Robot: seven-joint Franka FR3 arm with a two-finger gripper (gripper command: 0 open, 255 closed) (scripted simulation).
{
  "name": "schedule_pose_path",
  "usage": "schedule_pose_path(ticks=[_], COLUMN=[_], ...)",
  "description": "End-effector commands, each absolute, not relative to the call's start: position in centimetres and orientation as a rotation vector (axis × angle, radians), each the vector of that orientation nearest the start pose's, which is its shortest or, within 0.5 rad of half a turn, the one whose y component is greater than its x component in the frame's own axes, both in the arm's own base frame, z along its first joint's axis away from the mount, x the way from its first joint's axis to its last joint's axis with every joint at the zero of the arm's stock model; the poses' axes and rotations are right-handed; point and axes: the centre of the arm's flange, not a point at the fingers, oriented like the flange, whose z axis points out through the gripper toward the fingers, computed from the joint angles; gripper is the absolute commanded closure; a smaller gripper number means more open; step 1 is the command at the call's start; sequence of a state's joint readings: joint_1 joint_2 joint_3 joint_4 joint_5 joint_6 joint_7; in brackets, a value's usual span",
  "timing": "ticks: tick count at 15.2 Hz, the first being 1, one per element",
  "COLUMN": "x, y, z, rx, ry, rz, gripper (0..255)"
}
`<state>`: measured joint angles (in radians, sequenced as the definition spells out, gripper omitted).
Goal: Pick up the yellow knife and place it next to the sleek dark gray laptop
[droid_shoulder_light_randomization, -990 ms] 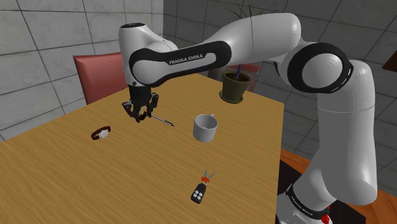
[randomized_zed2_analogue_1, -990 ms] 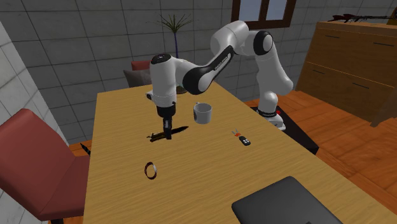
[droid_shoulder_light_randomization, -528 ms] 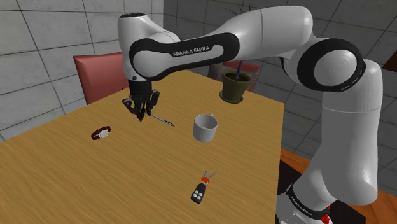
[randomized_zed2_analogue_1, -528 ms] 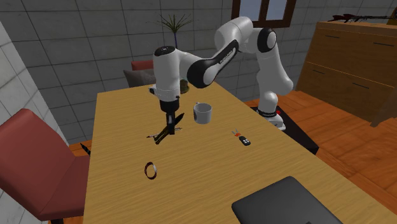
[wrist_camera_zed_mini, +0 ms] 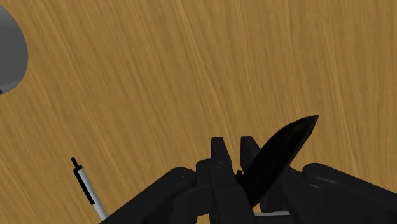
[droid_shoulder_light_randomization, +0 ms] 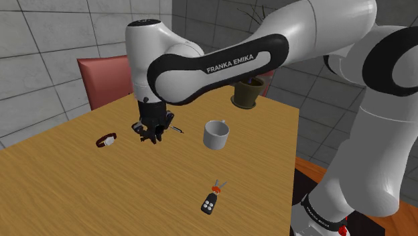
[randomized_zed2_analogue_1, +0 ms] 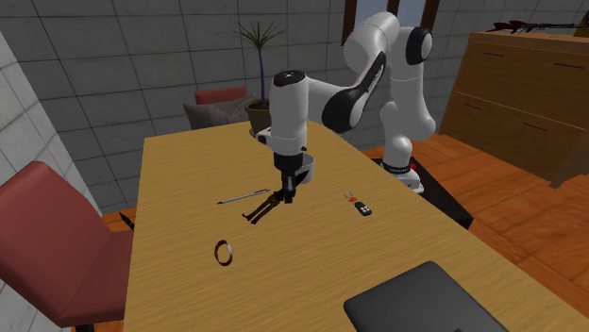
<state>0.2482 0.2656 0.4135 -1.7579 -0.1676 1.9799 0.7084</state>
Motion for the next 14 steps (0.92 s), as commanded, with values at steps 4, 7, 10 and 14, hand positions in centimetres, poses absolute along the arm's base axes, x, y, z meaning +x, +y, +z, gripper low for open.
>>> schedule_pose_path(ticks=[4,7,10,14], x=[45.1,41.4,37.7,32.8], y=[38.8,40.2,41.7,43.7], z=[42.5,42.5,42.5,42.5], rx=[-3.190,-3.190,-3.190,-3.190], ry=[-0.014,-0.014,-0.014,-0.014], rz=[-0.025,-0.025,-0.025,-0.025], gripper=[255,255,255,255])
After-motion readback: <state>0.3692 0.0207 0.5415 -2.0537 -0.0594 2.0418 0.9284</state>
